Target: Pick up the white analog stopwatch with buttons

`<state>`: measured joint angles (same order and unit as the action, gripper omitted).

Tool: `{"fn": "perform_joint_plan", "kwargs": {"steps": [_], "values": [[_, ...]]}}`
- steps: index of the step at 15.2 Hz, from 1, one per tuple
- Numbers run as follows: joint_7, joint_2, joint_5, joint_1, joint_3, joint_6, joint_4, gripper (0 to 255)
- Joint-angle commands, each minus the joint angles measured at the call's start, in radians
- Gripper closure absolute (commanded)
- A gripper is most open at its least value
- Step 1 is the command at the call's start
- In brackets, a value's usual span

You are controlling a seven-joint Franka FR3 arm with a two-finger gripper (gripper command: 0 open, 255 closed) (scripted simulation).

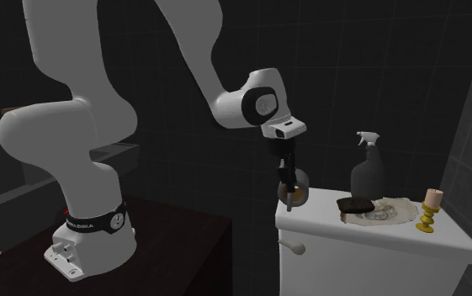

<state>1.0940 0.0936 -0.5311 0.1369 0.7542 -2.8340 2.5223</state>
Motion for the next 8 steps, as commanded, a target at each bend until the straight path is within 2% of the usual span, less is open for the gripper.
{"fn": "perform_joint_plan", "kwargs": {"steps": [1, 4, 8], "values": [[-0.077, -0.04, 0.102, 0.02, 0.034, 0.014, 0.007, 255], [-0.183, -0.098, 0.242, 0.026, 0.059, 0.04, 0.011, 255], [-0.3, -0.17, 0.395, 0.003, 0.055, 0.087, 0.006, 255]]}}
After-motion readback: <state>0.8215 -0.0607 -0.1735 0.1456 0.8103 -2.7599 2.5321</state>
